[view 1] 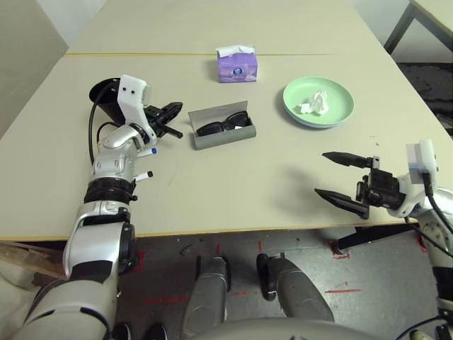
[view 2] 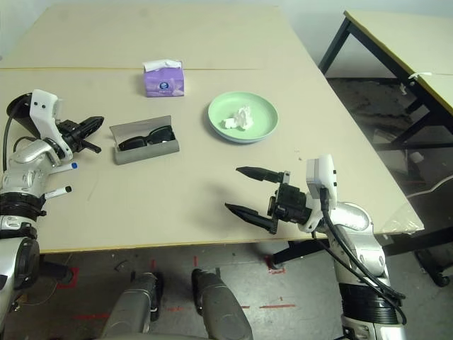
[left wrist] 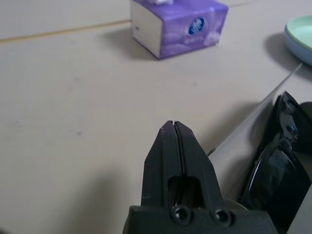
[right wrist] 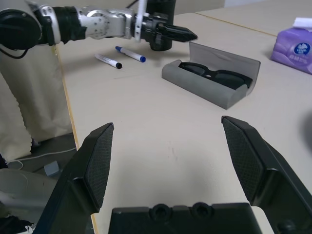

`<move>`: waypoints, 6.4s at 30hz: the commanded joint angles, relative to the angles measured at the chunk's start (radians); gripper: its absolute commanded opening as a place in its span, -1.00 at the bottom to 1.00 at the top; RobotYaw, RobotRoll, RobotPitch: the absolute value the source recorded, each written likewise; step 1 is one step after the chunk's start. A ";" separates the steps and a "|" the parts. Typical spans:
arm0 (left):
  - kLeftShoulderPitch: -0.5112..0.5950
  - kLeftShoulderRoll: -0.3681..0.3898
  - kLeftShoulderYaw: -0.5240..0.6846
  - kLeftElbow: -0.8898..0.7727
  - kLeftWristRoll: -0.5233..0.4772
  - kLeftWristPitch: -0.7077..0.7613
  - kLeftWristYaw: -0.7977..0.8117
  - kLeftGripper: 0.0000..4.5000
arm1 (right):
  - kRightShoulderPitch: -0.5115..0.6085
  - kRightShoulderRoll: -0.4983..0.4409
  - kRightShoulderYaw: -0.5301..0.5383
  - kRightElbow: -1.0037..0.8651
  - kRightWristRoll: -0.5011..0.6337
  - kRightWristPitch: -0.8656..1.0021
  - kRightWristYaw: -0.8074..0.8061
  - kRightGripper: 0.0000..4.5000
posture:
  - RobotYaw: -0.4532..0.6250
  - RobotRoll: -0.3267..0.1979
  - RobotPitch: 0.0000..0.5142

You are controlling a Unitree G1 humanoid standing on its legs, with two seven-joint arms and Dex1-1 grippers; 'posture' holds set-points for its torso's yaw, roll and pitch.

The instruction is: Organize and tidy the items on the table.

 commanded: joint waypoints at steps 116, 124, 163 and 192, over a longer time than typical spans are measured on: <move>0.226 0.795 -0.500 -0.463 0.246 0.084 -0.880 0.98 | -0.134 0.011 0.270 0.120 -0.071 -0.095 0.147 1.00 | -0.23 0.25 -0.08; 0.224 0.729 -0.481 -0.430 0.294 0.064 -0.858 0.98 | -0.140 0.000 0.273 0.090 -0.066 -0.063 0.145 1.00 | -0.23 0.25 -0.09; 0.156 0.590 -0.450 -0.349 0.388 0.038 -0.857 -0.04 | -0.150 -0.011 0.278 0.029 -0.065 -0.018 0.114 1.00 | -0.28 0.25 -0.13; -0.163 0.617 -0.116 -0.384 -0.336 0.780 -0.710 -0.89 | -0.220 0.002 0.289 0.113 -0.080 -0.042 0.137 1.00 | -0.15 0.25 -0.15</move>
